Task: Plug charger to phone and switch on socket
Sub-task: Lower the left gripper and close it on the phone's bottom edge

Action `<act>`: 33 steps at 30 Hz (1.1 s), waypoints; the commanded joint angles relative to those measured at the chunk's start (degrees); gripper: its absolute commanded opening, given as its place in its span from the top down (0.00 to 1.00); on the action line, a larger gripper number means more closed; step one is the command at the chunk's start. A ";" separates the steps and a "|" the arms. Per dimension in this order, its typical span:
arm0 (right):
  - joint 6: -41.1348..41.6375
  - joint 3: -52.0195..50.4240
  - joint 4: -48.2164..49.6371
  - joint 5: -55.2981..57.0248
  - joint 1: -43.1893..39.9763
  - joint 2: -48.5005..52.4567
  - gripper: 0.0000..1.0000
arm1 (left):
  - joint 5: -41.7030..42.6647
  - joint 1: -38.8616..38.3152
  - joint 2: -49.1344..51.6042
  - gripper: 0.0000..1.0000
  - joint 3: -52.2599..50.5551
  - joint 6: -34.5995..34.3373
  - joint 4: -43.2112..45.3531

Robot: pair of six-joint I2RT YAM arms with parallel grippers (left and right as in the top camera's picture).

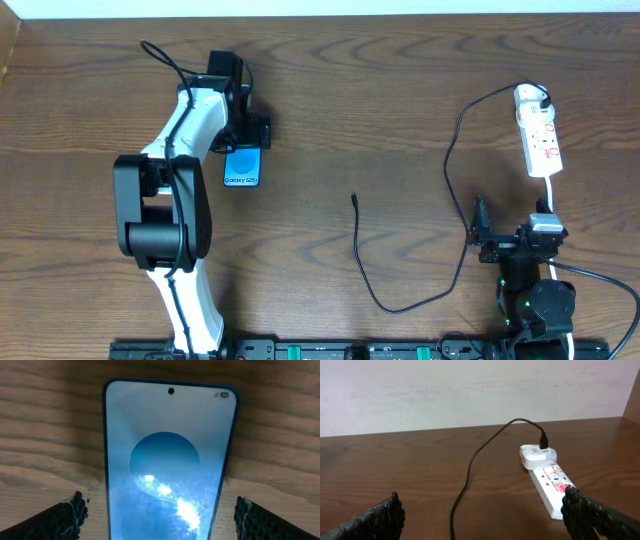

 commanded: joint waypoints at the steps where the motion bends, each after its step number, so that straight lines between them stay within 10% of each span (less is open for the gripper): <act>1: 0.50 -0.07 -0.24 0.26 0.20 -0.37 0.01 | -0.74 0.26 0.50 0.04 0.92 0.11 0.26; 33: 0.50 -0.07 -0.22 0.26 0.20 -0.37 0.01 | -0.28 0.28 4.02 0.04 0.22 -0.33 0.46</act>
